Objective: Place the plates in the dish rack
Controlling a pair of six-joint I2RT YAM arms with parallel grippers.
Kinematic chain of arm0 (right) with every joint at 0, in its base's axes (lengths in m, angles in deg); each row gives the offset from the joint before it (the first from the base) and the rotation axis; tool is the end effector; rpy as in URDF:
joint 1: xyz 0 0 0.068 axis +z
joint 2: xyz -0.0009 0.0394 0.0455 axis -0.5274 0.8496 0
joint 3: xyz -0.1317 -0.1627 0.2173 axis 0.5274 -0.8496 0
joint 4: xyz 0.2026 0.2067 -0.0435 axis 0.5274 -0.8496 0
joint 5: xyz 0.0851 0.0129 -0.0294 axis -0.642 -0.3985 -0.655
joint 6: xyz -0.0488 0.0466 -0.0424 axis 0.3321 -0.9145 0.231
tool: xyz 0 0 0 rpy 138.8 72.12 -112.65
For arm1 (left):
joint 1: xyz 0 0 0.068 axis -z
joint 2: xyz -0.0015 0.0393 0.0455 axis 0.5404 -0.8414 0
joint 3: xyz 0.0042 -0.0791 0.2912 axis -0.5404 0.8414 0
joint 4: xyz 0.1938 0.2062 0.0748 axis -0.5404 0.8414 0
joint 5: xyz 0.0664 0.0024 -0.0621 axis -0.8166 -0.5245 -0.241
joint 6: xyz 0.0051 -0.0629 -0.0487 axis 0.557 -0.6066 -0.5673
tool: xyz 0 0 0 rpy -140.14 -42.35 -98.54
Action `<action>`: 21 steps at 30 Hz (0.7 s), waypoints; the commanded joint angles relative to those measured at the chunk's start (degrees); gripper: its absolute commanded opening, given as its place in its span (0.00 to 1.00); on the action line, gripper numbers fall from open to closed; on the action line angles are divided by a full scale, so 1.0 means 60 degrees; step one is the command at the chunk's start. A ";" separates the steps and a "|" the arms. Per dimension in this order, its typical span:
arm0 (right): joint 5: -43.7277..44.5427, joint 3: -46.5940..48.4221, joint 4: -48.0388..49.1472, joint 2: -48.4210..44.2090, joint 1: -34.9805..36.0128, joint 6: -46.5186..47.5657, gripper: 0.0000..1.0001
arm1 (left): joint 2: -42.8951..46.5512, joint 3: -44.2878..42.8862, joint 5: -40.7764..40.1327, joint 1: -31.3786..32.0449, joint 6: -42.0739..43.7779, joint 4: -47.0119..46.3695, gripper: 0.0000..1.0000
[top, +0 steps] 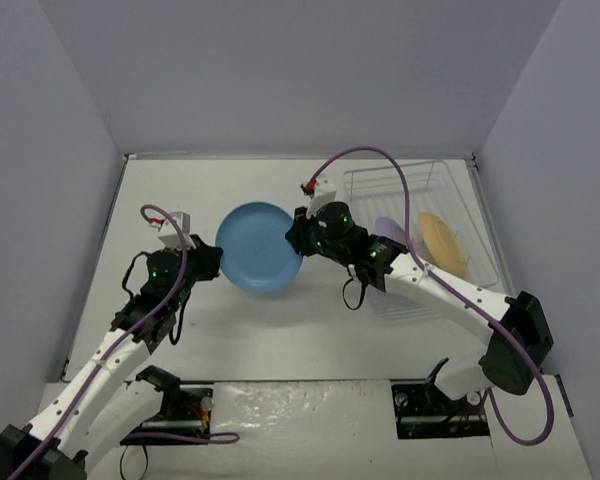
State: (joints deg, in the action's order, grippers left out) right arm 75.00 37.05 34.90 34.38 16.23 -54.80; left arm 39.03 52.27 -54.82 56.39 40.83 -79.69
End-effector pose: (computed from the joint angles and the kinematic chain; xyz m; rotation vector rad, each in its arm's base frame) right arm 0.2712 0.2969 0.3457 -0.4250 1.7933 0.7951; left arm 0.2119 -0.0922 0.3011 -0.1232 1.7849 -0.6871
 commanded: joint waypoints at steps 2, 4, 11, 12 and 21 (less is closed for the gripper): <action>0.0038 -0.0048 0.0954 -0.0704 0.0120 -0.0197 0.00 | -0.0105 -0.0407 0.0384 0.0126 -0.0156 -0.1515 0.07; 0.0755 -0.0147 0.0827 -0.1049 0.0113 -0.0005 0.00 | -0.0231 -0.0652 0.0160 0.0133 -0.0175 -0.1170 0.84; 0.4728 0.1125 -0.2044 -0.1922 0.0278 0.1277 0.00 | -0.0643 -0.1278 -0.1089 0.0126 -0.0018 -0.0206 0.97; 0.5487 0.1441 -0.2434 -0.1929 0.0332 0.1465 0.00 | -0.0710 -0.1299 -0.1264 0.0126 -0.0051 -0.0159 0.97; 1.2672 0.4317 -0.5805 0.0414 0.1894 0.2126 0.00 | -0.1325 -0.1809 -0.2173 0.0111 -0.0179 0.0861 0.97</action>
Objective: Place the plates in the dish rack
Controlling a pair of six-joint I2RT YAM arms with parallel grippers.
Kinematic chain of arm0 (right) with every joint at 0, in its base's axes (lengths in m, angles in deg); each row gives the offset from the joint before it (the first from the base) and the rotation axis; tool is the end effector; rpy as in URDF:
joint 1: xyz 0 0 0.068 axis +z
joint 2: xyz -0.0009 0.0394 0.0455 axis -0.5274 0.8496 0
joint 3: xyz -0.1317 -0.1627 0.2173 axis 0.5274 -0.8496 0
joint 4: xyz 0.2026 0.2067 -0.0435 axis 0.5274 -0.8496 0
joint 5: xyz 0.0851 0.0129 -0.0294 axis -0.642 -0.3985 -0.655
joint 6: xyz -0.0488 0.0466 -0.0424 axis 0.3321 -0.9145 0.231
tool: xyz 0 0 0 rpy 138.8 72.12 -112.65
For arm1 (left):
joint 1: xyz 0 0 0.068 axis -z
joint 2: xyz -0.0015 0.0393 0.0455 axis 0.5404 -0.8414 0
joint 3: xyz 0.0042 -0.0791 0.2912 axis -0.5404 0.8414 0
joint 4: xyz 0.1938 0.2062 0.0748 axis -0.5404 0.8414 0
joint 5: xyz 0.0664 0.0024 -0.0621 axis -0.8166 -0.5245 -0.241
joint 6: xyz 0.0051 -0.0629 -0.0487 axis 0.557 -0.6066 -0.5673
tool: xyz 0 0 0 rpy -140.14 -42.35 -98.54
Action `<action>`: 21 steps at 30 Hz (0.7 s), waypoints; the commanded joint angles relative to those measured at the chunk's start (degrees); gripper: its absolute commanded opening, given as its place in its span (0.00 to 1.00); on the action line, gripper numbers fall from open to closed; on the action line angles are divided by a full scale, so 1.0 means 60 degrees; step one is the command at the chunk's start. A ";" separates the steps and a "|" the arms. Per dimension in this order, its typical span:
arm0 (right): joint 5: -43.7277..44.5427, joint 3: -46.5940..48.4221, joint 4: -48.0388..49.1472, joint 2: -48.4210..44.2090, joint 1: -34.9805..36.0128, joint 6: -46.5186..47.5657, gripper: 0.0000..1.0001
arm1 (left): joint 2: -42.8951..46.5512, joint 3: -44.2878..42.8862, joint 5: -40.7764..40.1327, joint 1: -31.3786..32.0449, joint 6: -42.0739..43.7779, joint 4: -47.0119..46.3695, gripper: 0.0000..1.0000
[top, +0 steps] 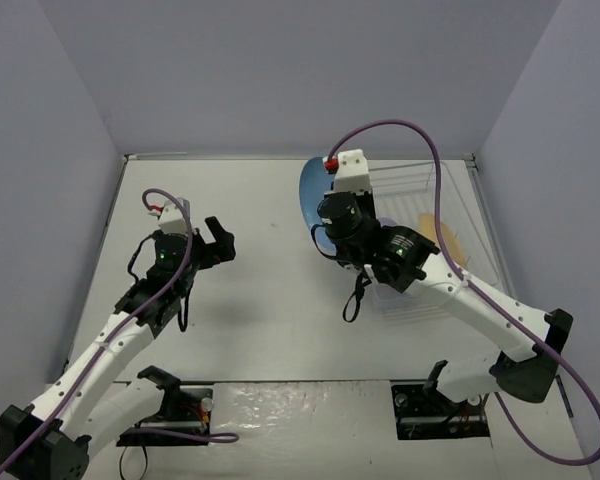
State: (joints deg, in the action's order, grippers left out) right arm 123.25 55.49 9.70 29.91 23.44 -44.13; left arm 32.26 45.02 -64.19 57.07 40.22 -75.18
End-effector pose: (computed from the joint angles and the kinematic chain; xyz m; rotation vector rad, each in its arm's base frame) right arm 0.2393 0.2516 0.4546 -0.0868 1.7193 0.0133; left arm 0.2356 -0.0937 0.3177 -0.2425 1.8219 -0.5365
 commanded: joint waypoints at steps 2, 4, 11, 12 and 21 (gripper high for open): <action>0.5385 0.1928 -0.2770 0.1919 0.0833 -0.0288 0.00 | -0.0257 -0.0602 -0.0576 -0.0002 -0.0081 0.0091 0.97; 0.5624 0.2325 -0.3705 0.2512 0.0840 -0.1059 0.00 | -0.0319 -0.0611 -0.0520 -0.0002 -0.0069 0.0079 0.97; 0.6303 0.2805 -0.6446 0.3513 0.0745 -0.2828 0.00 | -0.0337 -0.0569 -0.0199 -0.0017 -0.0037 0.0072 0.97; 0.6358 0.2902 -0.6753 0.3652 0.0733 -0.3069 0.00 | -0.0319 -0.0527 -0.0145 -0.0017 -0.0037 0.0012 0.97; 0.6534 0.2845 -0.8104 0.4412 0.0278 -0.3995 0.00 | -0.0278 -0.0404 -0.0115 -0.0017 0.0027 0.0020 0.97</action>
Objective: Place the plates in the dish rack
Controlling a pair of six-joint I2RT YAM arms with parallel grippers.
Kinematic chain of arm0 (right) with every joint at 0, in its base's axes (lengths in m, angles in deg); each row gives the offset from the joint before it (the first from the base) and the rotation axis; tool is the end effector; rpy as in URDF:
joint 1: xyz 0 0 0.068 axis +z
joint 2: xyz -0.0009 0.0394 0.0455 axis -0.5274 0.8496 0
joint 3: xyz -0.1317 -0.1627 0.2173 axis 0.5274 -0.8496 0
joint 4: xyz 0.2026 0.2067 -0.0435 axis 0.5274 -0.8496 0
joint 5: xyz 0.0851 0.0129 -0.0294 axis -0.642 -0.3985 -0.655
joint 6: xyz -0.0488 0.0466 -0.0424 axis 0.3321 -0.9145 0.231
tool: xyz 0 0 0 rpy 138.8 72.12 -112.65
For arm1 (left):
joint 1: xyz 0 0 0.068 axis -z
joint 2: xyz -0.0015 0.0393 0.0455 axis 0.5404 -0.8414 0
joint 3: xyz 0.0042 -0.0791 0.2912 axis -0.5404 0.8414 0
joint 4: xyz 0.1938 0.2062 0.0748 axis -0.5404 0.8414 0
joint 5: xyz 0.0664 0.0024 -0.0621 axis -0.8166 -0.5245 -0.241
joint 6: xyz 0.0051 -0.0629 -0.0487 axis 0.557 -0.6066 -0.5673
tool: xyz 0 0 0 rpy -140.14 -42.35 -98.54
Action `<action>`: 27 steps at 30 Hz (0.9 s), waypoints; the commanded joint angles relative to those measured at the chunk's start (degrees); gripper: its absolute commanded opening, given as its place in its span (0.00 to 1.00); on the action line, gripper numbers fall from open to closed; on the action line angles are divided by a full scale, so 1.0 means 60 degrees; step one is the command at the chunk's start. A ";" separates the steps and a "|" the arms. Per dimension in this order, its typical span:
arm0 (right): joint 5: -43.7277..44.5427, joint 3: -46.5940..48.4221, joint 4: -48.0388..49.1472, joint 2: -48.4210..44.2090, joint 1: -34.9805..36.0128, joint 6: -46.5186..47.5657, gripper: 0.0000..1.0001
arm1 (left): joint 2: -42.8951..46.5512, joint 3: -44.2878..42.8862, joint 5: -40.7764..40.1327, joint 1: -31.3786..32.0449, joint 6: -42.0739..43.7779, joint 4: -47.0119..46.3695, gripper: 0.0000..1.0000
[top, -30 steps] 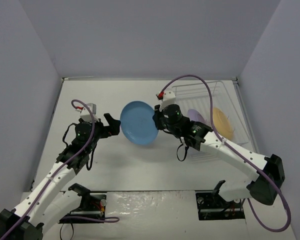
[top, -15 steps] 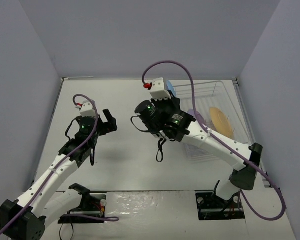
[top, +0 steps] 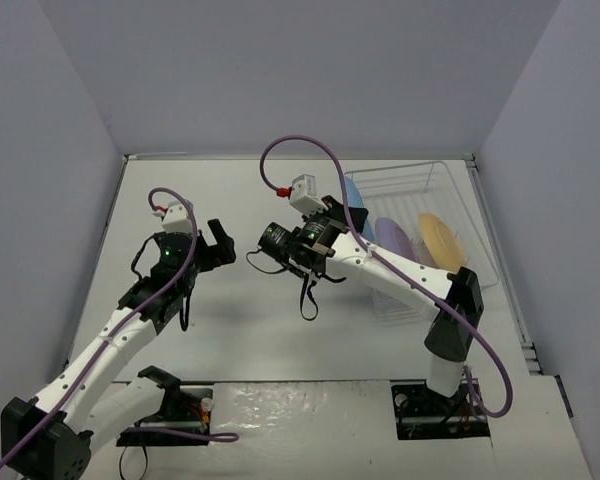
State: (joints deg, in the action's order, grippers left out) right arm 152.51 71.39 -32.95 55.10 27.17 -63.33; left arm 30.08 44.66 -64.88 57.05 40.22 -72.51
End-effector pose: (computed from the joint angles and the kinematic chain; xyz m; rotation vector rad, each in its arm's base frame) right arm 0.2652 0.3100 0.3591 -0.1692 1.7902 -0.8251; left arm 0.2412 -0.0952 0.3051 -0.2508 1.8951 -0.4924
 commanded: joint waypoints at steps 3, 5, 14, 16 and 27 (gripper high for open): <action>0.1528 0.0107 -0.1056 0.0291 -0.0527 -0.0826 0.00 | 0.0045 -0.0272 -0.0012 -0.0013 0.0010 -0.0437 0.97; 0.1447 0.0041 -0.1074 0.0316 -0.0630 -0.0777 0.00 | -0.0001 -0.0250 -0.0012 -0.0013 0.0007 -0.0447 0.97; 0.0904 -0.0452 -0.1074 0.0459 -0.0677 -0.0235 0.00 | -0.0403 -0.0331 0.0024 -0.0013 0.0065 -0.0487 0.97; 0.0869 -0.0503 -0.1089 0.0590 -0.0648 -0.0155 0.00 | -0.0447 -0.0331 0.0017 -0.0013 0.0066 -0.0487 0.97; 0.1190 0.0112 -0.1103 0.2107 -0.0063 0.0633 0.00 | -0.0359 -0.0324 -0.0231 -0.0028 0.0146 -0.0370 0.97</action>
State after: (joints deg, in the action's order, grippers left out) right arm 155.44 69.90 -36.93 65.91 25.83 -61.53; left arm 27.20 44.68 -64.88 57.04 40.27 -72.46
